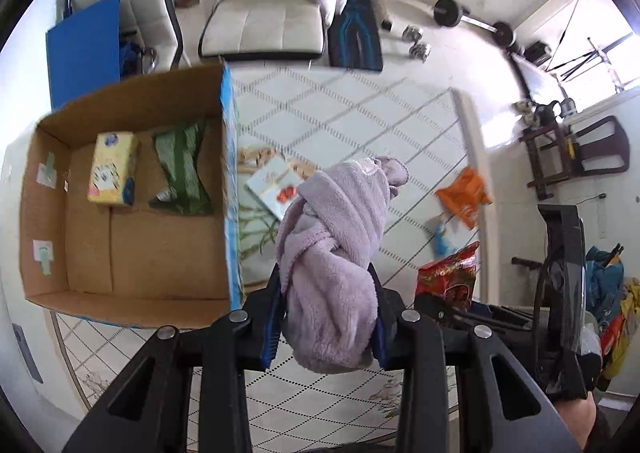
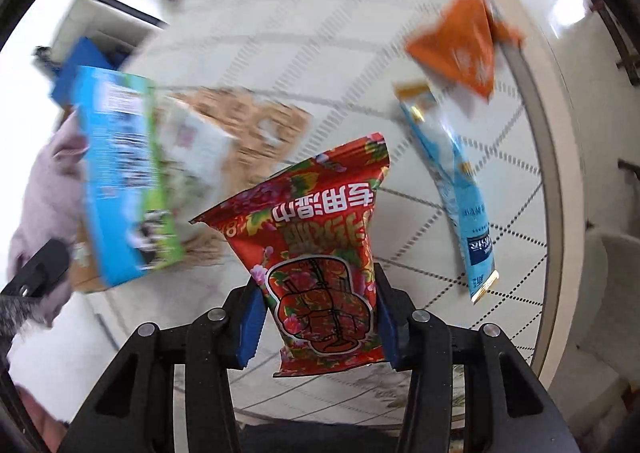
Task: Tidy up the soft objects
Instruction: 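Carry the cloth and red packet into the box and release both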
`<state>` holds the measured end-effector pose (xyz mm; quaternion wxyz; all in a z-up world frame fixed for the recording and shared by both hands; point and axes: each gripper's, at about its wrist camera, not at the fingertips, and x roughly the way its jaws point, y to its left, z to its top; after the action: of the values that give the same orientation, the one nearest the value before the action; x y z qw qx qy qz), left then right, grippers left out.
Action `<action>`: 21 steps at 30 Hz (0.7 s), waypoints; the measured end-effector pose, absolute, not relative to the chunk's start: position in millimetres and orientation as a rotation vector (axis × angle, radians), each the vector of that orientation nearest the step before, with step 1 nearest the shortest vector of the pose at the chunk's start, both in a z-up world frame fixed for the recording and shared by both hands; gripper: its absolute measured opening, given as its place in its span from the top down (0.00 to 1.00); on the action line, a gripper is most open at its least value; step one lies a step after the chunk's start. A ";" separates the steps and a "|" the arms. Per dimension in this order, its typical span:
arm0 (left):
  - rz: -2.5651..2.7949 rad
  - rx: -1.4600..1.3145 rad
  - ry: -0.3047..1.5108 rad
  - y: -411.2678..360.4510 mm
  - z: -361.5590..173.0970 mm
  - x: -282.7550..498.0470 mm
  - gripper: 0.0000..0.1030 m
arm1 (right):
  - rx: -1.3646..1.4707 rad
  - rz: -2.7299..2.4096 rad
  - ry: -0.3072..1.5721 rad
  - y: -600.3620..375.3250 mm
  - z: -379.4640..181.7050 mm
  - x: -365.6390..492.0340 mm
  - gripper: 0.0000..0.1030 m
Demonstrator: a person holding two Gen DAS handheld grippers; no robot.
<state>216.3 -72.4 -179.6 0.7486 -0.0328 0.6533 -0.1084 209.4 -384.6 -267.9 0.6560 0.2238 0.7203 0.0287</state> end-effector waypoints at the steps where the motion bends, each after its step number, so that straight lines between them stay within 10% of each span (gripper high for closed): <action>1: -0.246 -0.080 1.396 -66.4 -162.4 216.7 0.68 | 0.500 0.082 1.610 -374.2 -250.5 203.6 0.52; 11: -0.112 -0.080 1.250 52.6 -87.1 234.0 0.68 | 0.420 0.285 1.512 -164.3 -162.0 229.7 0.52; 21: 0.121 -0.159 1.415 203.1 -191.9 296.0 0.68 | 0.368 0.220 1.688 -4.1 -239.6 292.0 0.51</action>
<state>296.0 203.1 -191.9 0.7555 -0.0730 0.6487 0.0554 292.0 -4.2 -239.6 0.6444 0.1615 0.7412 0.0967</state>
